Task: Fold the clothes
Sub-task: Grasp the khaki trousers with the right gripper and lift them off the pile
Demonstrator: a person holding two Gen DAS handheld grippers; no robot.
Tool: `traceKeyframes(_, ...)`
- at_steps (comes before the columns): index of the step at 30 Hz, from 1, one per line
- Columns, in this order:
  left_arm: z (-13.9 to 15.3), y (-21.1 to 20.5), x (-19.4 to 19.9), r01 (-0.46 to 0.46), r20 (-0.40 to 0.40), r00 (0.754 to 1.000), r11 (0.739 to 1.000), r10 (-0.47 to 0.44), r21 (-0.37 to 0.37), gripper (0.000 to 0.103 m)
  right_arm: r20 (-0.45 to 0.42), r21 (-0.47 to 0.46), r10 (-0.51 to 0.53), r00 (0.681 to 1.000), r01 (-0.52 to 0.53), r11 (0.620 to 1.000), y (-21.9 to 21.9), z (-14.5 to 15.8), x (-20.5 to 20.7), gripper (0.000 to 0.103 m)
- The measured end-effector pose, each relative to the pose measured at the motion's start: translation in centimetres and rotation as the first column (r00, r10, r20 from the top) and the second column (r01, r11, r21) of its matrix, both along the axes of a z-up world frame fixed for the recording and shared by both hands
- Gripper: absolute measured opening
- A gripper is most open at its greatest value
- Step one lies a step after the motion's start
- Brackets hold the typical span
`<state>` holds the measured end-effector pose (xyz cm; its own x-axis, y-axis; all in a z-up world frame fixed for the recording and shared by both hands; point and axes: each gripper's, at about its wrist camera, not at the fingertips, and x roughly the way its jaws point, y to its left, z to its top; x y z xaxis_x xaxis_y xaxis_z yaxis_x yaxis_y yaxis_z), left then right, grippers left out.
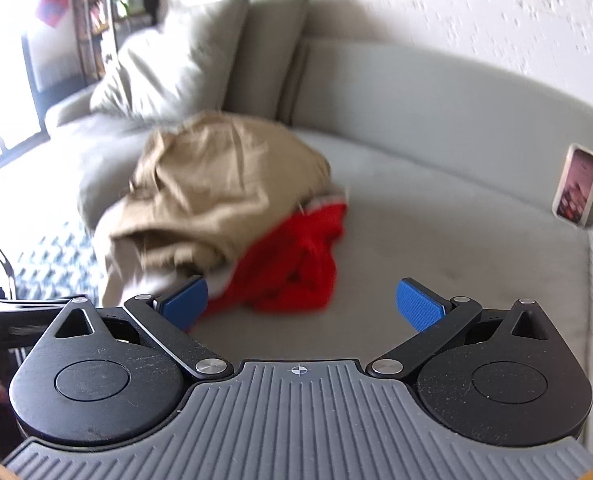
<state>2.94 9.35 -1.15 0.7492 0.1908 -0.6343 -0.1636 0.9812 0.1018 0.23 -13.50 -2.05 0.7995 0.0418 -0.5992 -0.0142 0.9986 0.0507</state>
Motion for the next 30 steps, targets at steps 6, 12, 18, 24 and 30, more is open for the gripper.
traceKeyframes(6,0.0,2.8,0.0,0.01,0.045,0.999,0.999,-0.009,-0.036,0.102,0.069,-0.066,0.124,0.99,-0.119,0.991,3.1,-0.9,3.2,0.103)
traceKeyframes(12,-2.3,2.5,0.1,-0.033,-0.037,0.999,0.999,0.034,0.004,0.102,0.046,-0.21,0.251,0.967,-0.237,0.949,7.4,-2.1,6.4,0.084)
traceKeyframes(18,-2.7,2.4,-0.1,-0.021,-0.061,0.998,0.999,0.018,-0.047,0.095,0.008,-0.37,0.323,0.946,-0.297,0.88,10.6,-4.0,8.1,0.072)
traceKeyframes(24,-1.4,1.1,-1.3,0.1,0.017,0.995,0.985,-0.099,-0.14,0.094,0.106,-0.251,0.263,0.959,-0.23,0.94,8.2,-0.8,9.1,0.003)
traceKeyframes(30,0.0,-2.3,-2.0,0.272,0.117,0.96,0.944,-0.253,-0.185,0.092,0.343,0.077,-0.156,0.926,0.138,0.987,-3.6,7.3,3.6,0.001)
